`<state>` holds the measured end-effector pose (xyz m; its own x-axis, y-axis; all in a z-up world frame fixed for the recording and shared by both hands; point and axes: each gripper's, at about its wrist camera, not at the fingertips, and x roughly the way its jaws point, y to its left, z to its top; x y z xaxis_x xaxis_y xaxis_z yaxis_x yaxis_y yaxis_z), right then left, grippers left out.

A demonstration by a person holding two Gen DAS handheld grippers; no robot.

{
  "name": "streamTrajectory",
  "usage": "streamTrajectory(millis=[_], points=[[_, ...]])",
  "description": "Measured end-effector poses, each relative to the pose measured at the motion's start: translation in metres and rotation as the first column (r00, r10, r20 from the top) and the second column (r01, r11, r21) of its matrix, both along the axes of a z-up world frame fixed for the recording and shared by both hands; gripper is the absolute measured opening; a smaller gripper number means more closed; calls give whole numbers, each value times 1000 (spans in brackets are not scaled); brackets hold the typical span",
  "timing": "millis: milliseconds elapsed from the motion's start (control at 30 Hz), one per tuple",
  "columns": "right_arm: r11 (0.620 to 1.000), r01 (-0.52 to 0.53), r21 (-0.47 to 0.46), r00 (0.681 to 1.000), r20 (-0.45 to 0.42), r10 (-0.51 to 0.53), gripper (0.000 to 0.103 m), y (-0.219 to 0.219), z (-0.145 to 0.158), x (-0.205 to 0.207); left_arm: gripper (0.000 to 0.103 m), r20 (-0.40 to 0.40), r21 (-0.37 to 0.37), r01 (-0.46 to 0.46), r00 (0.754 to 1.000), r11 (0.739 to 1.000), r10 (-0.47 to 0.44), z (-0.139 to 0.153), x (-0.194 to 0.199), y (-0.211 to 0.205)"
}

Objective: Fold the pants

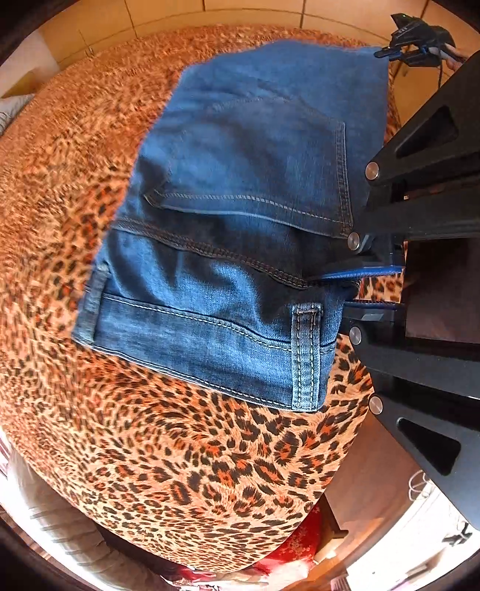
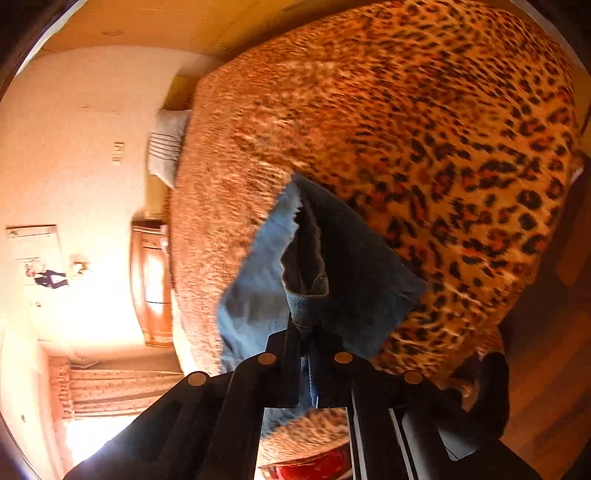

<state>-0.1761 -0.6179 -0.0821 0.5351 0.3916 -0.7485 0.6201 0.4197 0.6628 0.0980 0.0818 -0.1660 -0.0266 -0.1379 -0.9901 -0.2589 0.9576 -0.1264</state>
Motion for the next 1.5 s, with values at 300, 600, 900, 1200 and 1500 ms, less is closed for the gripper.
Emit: streamTrajectory(millis=[300, 600, 900, 1200, 1500], points=[[960, -24, -278, 983, -182, -28, 46, -29, 11, 12, 36, 65, -194, 145, 989, 970, -135, 37, -2, 36], [901, -274, -336, 961, -68, 267, 66, 9, 31, 162, 69, 79, -196, -91, 991, 976, 108, 20, 92, 78], [745, -492, -451, 869, -307, 389, 27, 38, -10, 231, 25, -58, -294, -116, 993, 949, 103, -35, 118, 59], [709, -501, -496, 863, -350, 365, 23, 28, -10, 262, 23, -21, -140, -78, 997, 987, 76, -40, 128, 45], [641, -652, -404, 734, -126, 667, 61, 149, 25, 320, 42, 24, -219, -112, 993, 969, 120, -23, 131, 69]])
